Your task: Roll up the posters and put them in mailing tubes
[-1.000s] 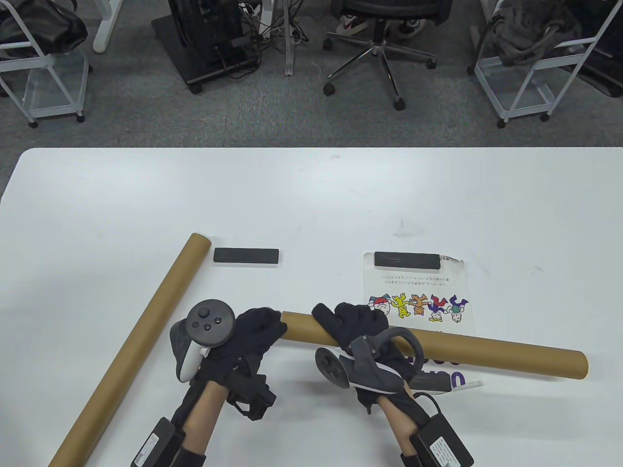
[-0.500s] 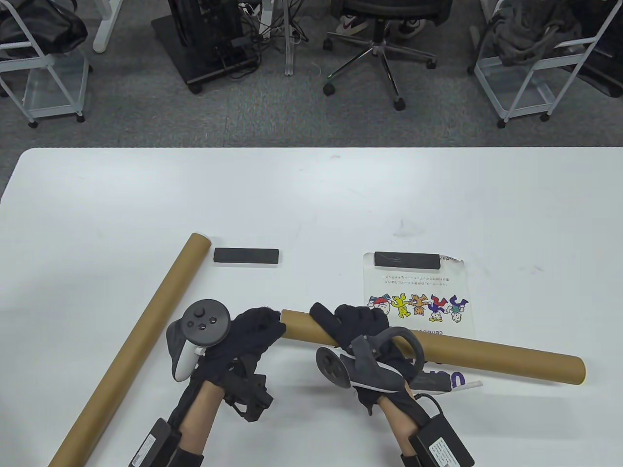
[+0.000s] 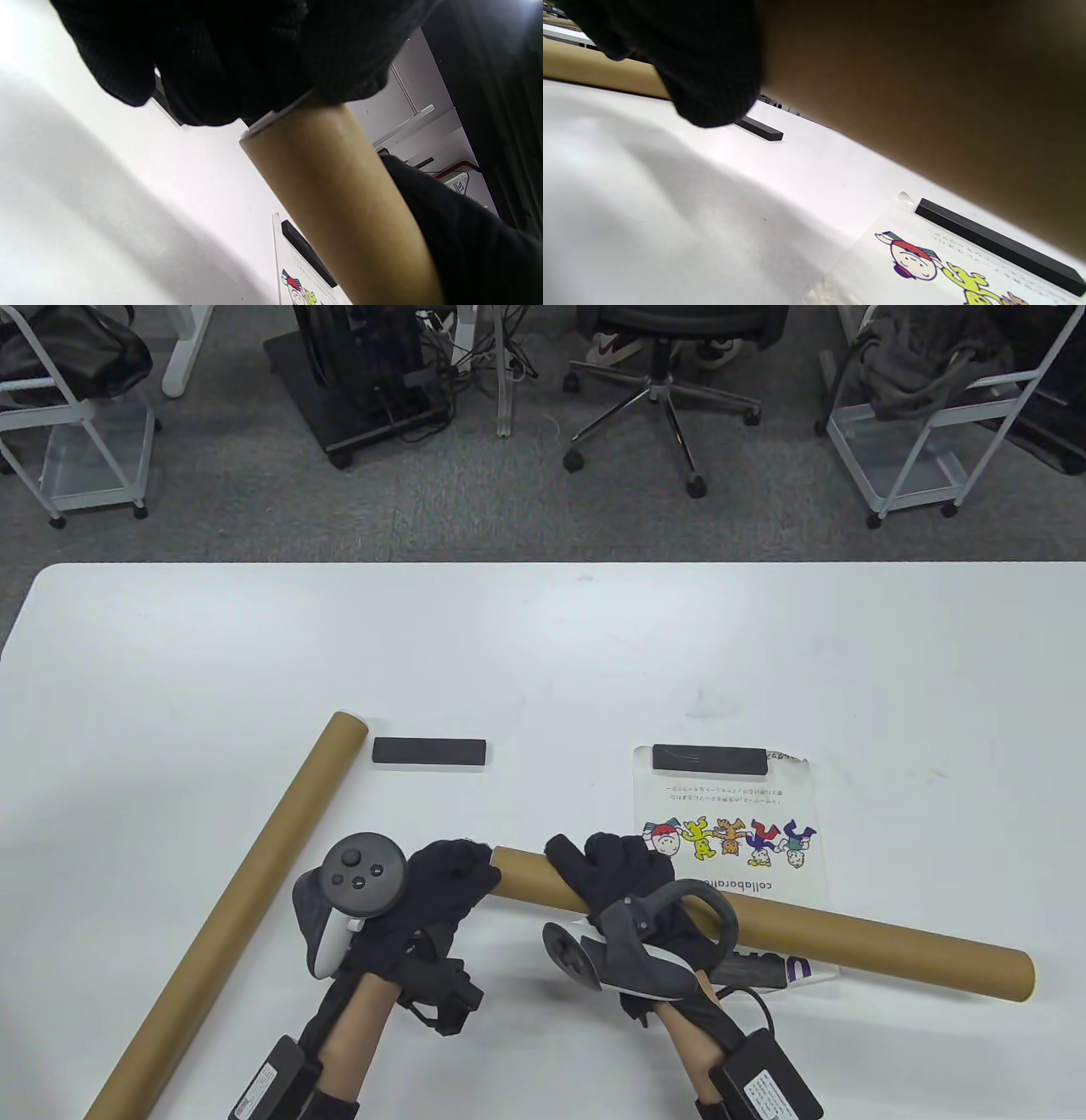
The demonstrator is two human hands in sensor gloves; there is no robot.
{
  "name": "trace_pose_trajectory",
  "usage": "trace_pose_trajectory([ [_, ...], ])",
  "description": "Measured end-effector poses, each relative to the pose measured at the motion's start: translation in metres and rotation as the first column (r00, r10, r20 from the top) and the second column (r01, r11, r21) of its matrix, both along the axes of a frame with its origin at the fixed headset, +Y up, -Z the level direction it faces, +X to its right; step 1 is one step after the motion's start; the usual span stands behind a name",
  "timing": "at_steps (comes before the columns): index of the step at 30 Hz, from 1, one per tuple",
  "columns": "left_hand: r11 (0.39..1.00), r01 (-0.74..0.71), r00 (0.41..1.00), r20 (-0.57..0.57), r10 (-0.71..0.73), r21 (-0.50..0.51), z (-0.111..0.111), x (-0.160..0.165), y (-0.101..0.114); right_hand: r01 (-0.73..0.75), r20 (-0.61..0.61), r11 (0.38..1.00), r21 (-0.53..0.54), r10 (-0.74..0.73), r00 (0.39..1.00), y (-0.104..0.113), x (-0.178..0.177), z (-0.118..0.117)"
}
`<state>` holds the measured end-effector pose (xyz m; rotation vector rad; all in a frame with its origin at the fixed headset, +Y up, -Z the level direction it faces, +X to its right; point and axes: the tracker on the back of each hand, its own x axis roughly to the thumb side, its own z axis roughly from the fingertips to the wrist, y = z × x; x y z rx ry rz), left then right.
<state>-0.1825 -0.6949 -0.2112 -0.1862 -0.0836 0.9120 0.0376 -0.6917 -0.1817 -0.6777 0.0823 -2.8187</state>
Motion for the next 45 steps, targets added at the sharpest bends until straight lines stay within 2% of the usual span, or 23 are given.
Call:
trace_pose_trajectory([
  [3, 0.999, -0.031, 1.0, 0.003, 0.031, -0.035, -0.001, -0.001, -0.003, -0.012, 0.002, 1.0, -0.029, 0.012, 1.0, -0.001, -0.001, -0.001],
  [10, 0.999, -0.037, 0.998, 0.06, 0.037, -0.002, -0.002, -0.003, 0.001, 0.061, -0.005, 0.996, -0.063, -0.062, 0.998, -0.001, 0.0, -0.002],
  [14, 0.998, -0.068, 0.995, 0.068, 0.069, -0.015, -0.003, -0.004, 0.0, 0.07, -0.004, 0.997, -0.042, -0.071, 0.997, 0.0, 0.0, -0.001],
  [18, 0.993, -0.083, 0.993, 0.079, 0.089, -0.08, -0.004, -0.005, -0.005, 0.055, -0.002, 0.998, 0.007, -0.055, 0.998, 0.0, 0.001, -0.001],
  [20, 0.991, -0.102, 0.994, 0.029, 0.105, -0.087, -0.003, -0.004, -0.009, 0.046, -0.008, 0.999, 0.02, -0.046, 0.999, 0.0, 0.003, -0.002],
  [23, 0.997, -0.052, 0.998, -0.029, 0.051, -0.051, -0.002, 0.0, -0.006, 0.02, 0.001, 1.0, 0.01, -0.02, 1.0, 0.001, 0.001, -0.001],
  [28, 0.995, -0.055, 0.998, -0.048, 0.051, -0.087, -0.002, 0.0, -0.003, -0.005, 0.001, 1.0, 0.011, 0.005, 1.0, -0.003, 0.0, -0.002],
  [35, 0.991, -0.06, 0.997, 0.03, 0.064, -0.12, -0.006, -0.006, -0.007, 0.009, -0.025, 0.999, -0.047, -0.01, 1.0, -0.005, -0.006, 0.0],
  [38, 0.986, -0.117, 0.991, 0.052, 0.124, -0.122, -0.007, -0.009, -0.007, 0.026, -0.022, 0.999, -0.019, -0.027, 0.999, -0.003, -0.005, 0.0],
  [45, 0.979, -0.151, 0.982, 0.097, 0.165, -0.135, -0.009, -0.011, -0.01, 0.038, -0.02, 0.999, -0.012, -0.039, 0.999, -0.001, -0.002, 0.001],
])
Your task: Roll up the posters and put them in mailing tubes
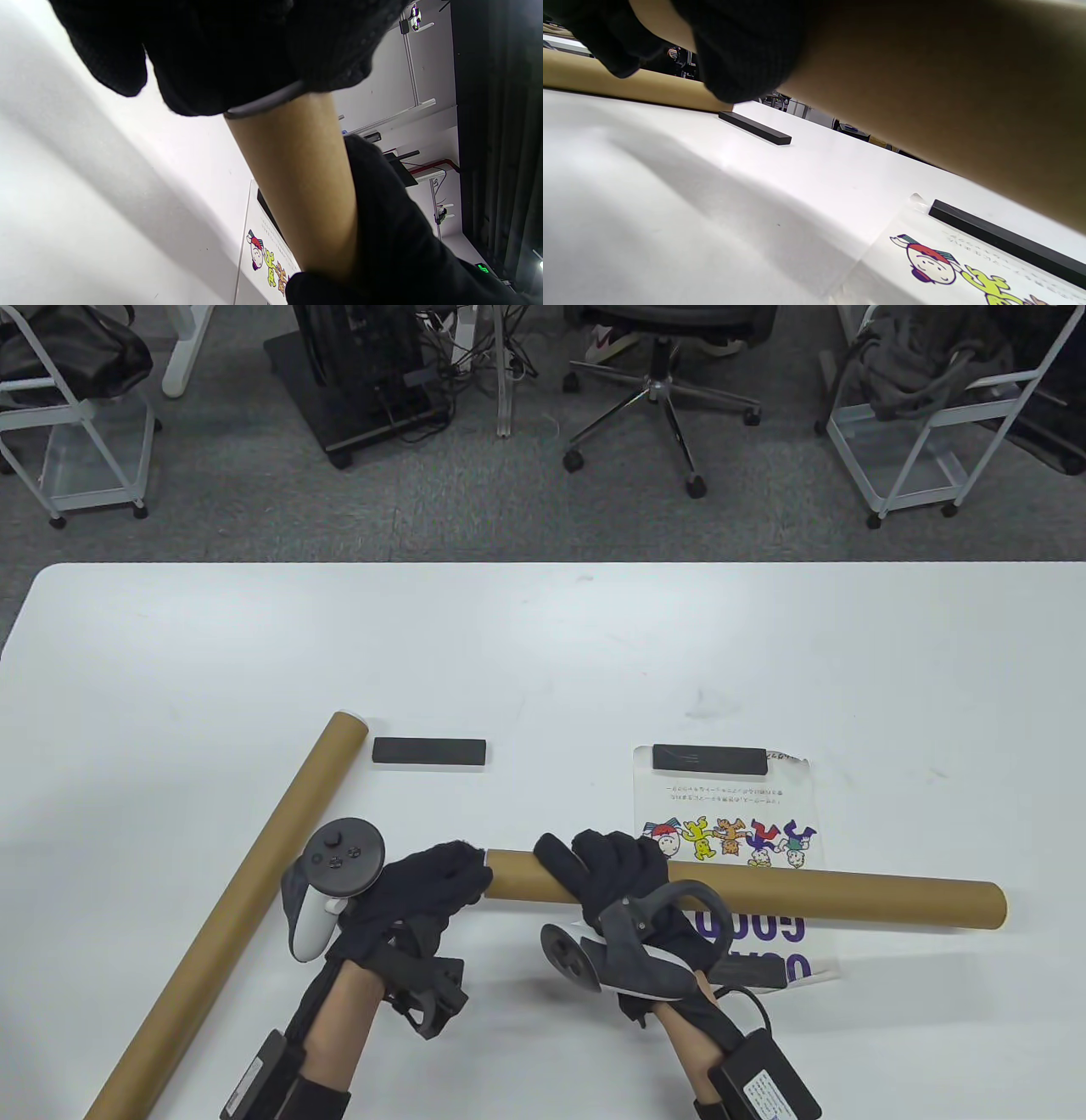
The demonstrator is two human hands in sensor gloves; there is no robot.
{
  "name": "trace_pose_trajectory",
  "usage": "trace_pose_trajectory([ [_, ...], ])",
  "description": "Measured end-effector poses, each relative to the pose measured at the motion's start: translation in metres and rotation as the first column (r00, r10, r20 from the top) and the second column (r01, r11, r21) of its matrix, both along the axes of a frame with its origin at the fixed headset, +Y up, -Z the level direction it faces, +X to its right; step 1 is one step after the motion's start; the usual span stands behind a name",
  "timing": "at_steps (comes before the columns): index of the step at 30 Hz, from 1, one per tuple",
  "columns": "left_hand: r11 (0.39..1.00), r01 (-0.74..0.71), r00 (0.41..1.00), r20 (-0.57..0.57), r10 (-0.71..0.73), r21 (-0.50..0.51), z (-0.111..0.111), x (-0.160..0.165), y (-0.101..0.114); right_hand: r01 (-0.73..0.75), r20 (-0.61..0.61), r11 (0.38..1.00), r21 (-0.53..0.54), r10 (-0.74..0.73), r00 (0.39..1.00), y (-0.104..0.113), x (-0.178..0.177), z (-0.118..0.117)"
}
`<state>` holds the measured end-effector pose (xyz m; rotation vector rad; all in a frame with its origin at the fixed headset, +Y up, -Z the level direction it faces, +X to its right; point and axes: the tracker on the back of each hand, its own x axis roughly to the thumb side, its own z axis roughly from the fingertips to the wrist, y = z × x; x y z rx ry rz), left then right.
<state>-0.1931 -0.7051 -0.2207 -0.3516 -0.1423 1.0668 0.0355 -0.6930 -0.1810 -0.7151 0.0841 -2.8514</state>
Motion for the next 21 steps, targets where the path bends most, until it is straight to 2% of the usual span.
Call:
trace_pose_trajectory([
  [5, 1.0, -0.007, 1.0, -0.026, 0.008, 0.014, 0.001, -0.001, 0.001, 0.009, 0.005, 1.0, -0.003, -0.009, 1.0, -0.001, 0.0, -0.001],
  [9, 0.998, 0.044, 0.997, -0.072, -0.041, 0.049, 0.0, -0.008, 0.004, 0.001, 0.028, 1.0, -0.004, -0.001, 1.0, -0.001, 0.005, -0.002],
  [11, 0.984, 0.158, 0.983, -0.111, -0.148, 0.079, 0.0, -0.012, 0.006, -0.004, 0.047, 1.0, -0.002, 0.004, 0.999, -0.002, 0.009, -0.003],
  [14, 0.896, 0.421, 0.905, -0.129, -0.405, 0.139, -0.001, -0.01, 0.006, 0.0, 0.064, 1.0, -0.008, 0.001, 0.998, -0.003, 0.014, -0.005],
  [16, 0.787, 0.591, 0.806, -0.135, -0.576, 0.175, 0.0, -0.003, 0.002, 0.006, 0.075, 1.0, -0.01, -0.005, 0.997, -0.002, 0.017, -0.006],
  [19, 0.711, 0.681, 0.732, -0.134, -0.668, 0.175, 0.001, 0.004, -0.003, 0.018, 0.084, 1.0, -0.01, -0.017, 0.996, 0.0, 0.019, -0.006],
  [21, 0.64, 0.744, 0.665, -0.115, -0.738, 0.192, 0.0, 0.009, -0.005, 0.022, 0.093, 1.0, -0.018, -0.02, 0.995, 0.0, 0.021, -0.007],
])
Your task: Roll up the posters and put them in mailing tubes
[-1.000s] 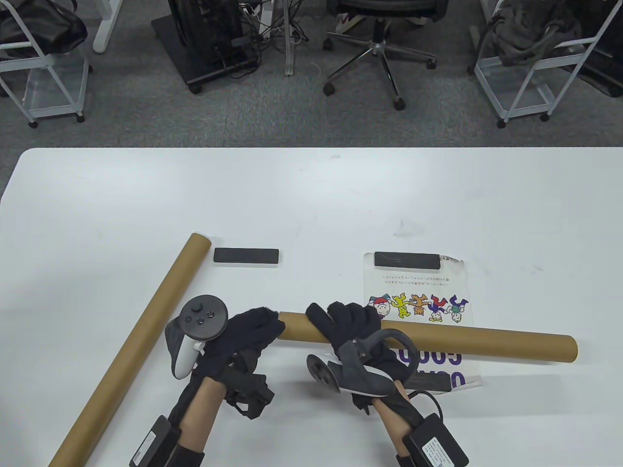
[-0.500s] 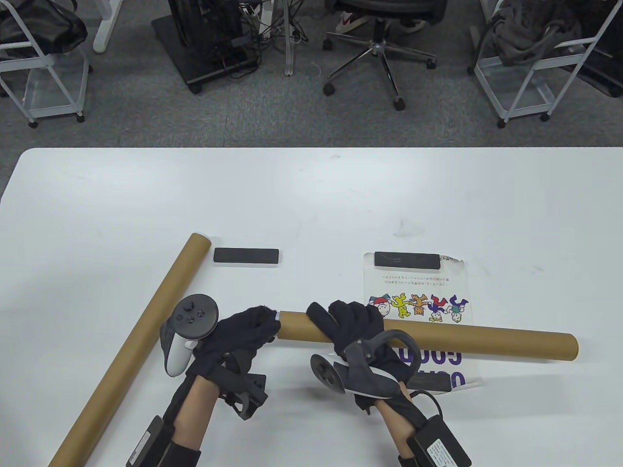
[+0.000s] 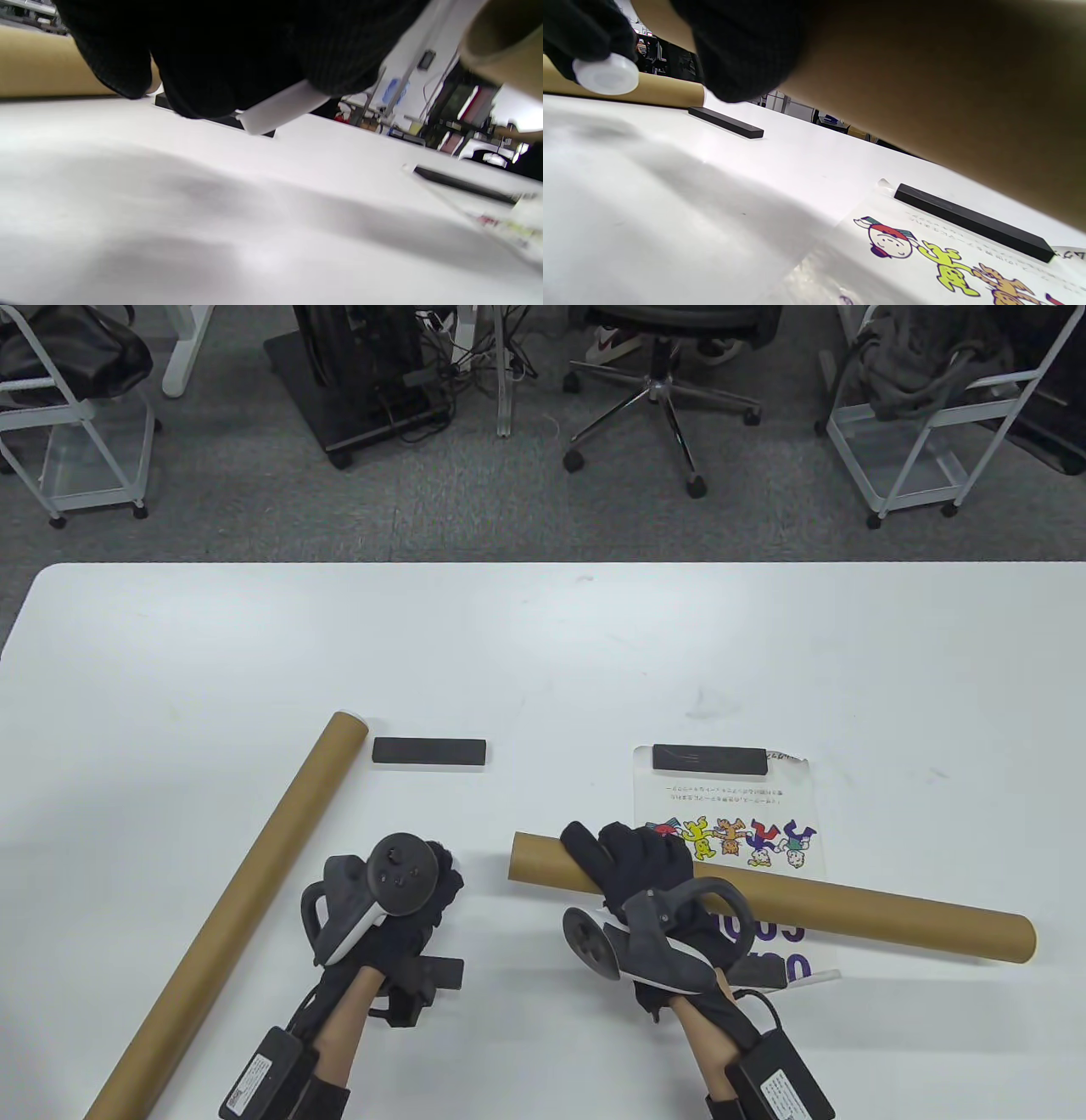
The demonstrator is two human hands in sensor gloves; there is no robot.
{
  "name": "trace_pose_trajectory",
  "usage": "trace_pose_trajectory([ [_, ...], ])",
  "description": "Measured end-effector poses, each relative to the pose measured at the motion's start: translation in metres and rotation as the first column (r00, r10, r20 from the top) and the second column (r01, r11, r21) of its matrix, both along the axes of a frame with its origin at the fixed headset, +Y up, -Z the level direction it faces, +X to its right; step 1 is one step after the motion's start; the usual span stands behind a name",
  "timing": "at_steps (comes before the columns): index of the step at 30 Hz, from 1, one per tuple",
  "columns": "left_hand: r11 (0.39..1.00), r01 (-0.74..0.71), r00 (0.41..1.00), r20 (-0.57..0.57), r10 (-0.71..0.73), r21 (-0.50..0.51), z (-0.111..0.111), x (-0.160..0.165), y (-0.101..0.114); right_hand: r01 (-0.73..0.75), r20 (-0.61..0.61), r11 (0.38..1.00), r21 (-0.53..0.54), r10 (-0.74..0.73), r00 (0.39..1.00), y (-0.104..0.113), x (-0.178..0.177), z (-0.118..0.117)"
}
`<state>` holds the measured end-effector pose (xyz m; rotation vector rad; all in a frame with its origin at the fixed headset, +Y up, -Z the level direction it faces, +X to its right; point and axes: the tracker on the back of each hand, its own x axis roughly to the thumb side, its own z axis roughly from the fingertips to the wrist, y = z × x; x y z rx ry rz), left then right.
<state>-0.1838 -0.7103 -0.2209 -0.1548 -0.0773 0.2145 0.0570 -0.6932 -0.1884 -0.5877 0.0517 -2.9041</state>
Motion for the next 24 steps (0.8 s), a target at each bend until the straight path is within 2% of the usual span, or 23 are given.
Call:
trace_pose_trajectory([
  [2, 0.996, 0.086, 0.996, 0.004, -0.086, 0.012, -0.001, 0.003, -0.003, -0.005, 0.012, 1.0, -0.003, 0.005, 1.0, -0.001, 0.002, -0.001],
  [4, 0.988, 0.155, 0.988, 0.019, -0.154, -0.018, -0.001, 0.005, -0.008, -0.015, 0.024, 1.0, -0.011, 0.015, 1.0, -0.002, 0.004, -0.002],
  [9, 0.962, 0.268, 0.962, 0.068, -0.264, -0.047, -0.003, 0.008, -0.016, -0.027, 0.036, 0.999, -0.024, 0.028, 0.999, -0.004, 0.006, -0.004],
  [20, 0.915, 0.398, 0.914, 0.12, -0.388, -0.066, -0.004, 0.019, -0.03, -0.034, 0.04, 0.999, -0.042, 0.035, 0.999, -0.002, 0.005, -0.003],
  [24, 0.9, 0.433, 0.896, 0.126, -0.425, -0.044, -0.003, 0.023, -0.027, -0.037, 0.044, 0.998, -0.049, 0.039, 0.998, -0.002, 0.006, -0.004],
])
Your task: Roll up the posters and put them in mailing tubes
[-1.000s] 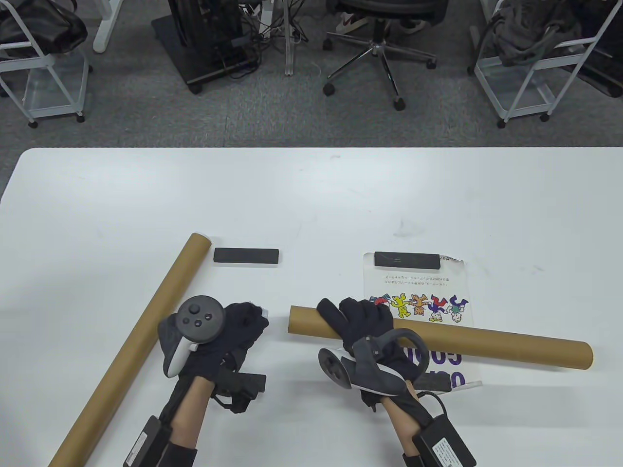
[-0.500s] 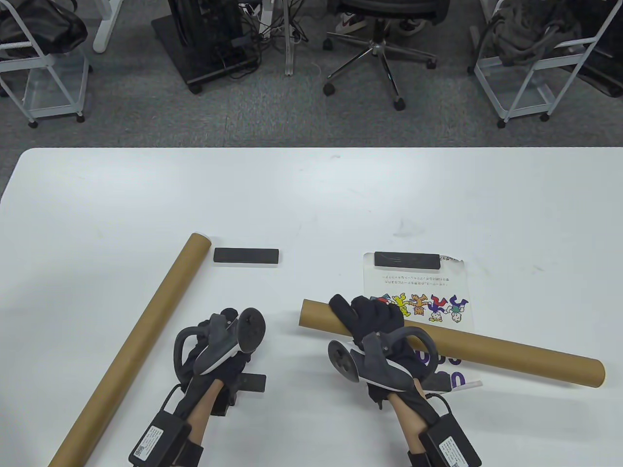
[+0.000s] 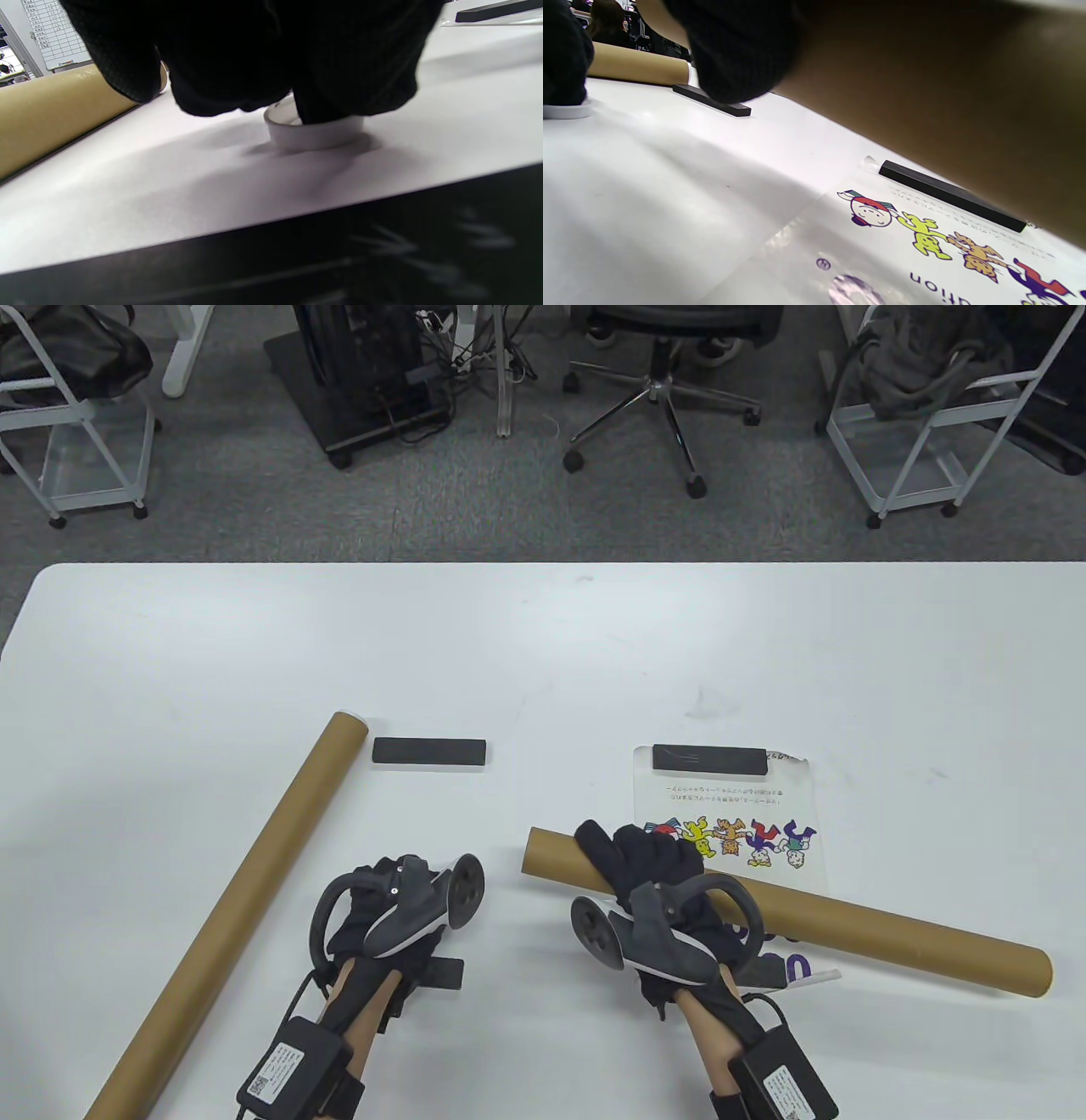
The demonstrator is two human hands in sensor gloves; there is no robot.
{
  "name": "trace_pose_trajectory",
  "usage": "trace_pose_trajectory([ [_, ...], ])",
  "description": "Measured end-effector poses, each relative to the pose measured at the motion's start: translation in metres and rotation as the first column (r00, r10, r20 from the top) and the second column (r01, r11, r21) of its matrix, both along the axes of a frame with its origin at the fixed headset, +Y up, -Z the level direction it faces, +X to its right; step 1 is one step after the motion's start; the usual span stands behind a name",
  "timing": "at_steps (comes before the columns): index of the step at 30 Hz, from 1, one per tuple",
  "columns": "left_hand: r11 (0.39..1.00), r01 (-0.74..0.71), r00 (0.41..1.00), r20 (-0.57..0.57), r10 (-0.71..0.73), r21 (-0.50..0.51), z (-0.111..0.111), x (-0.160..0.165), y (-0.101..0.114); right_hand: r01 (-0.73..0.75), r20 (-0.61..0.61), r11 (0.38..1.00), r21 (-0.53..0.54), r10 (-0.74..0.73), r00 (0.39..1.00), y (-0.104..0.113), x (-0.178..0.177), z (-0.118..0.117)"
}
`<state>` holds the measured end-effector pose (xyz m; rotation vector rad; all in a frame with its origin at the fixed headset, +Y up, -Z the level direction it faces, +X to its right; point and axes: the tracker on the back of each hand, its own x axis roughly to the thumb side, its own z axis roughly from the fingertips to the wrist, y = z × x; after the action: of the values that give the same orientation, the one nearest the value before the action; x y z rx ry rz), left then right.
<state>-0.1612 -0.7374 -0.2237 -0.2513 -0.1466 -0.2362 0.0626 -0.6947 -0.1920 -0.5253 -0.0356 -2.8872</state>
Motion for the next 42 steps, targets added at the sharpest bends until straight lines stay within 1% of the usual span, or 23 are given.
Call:
trace_pose_trajectory([
  [4, 1.0, -0.021, 1.0, -0.014, 0.021, -0.012, 0.002, -0.005, 0.008, -0.007, 0.014, 1.0, 0.001, 0.007, 1.0, 0.001, 0.0, -0.001],
  [9, 0.996, -0.081, 0.996, -0.025, 0.082, 0.045, 0.01, -0.019, 0.028, 0.006, 0.049, 1.0, -0.016, -0.005, 0.999, 0.006, 0.001, -0.009],
  [14, 0.991, -0.117, 0.992, -0.04, 0.12, 0.064, 0.014, -0.032, 0.039, -0.002, 0.148, 0.999, -0.051, 0.009, 0.989, 0.011, 0.017, -0.023],
  [19, 0.991, -0.117, 0.991, -0.053, 0.12, 0.059, 0.012, -0.036, 0.038, 0.051, 0.275, 0.994, -0.101, -0.021, 0.961, 0.018, 0.047, -0.039],
  [20, 0.993, -0.11, 0.992, -0.055, 0.112, 0.05, 0.012, -0.036, 0.038, 0.066, 0.31, 0.99, -0.129, -0.023, 0.951, 0.02, 0.056, -0.044],
  [23, 0.994, -0.09, 0.995, -0.042, 0.093, 0.057, 0.013, -0.034, 0.04, 0.103, 0.375, 0.986, -0.127, -0.048, 0.926, 0.022, 0.076, -0.051],
  [27, 0.994, -0.076, 0.996, -0.038, 0.079, 0.076, 0.012, -0.033, 0.041, 0.162, 0.489, 0.975, -0.152, -0.068, 0.869, 0.019, 0.115, -0.062],
  [28, 0.994, -0.075, 0.996, -0.039, 0.078, 0.075, 0.012, -0.033, 0.041, 0.167, 0.502, 0.974, -0.152, -0.07, 0.862, 0.019, 0.12, -0.063],
  [31, 0.995, -0.062, 0.997, -0.05, 0.065, 0.075, 0.012, -0.035, 0.042, 0.205, 0.587, 0.966, -0.16, -0.074, 0.806, 0.019, 0.154, -0.068],
  [35, 0.996, -0.033, 0.997, -0.069, 0.038, 0.08, 0.012, -0.038, 0.043, 0.219, 0.644, 0.961, -0.17, -0.06, 0.762, 0.015, 0.184, -0.069],
  [38, 0.996, -0.029, 0.995, -0.088, 0.037, 0.086, 0.011, -0.041, 0.043, 0.242, 0.676, 0.953, -0.18, -0.059, 0.734, 0.008, 0.204, -0.07],
  [42, 0.996, -0.027, 0.995, -0.097, 0.035, 0.08, 0.013, -0.043, 0.042, 0.243, 0.688, 0.955, -0.172, -0.061, 0.723, 0.002, 0.217, -0.074],
])
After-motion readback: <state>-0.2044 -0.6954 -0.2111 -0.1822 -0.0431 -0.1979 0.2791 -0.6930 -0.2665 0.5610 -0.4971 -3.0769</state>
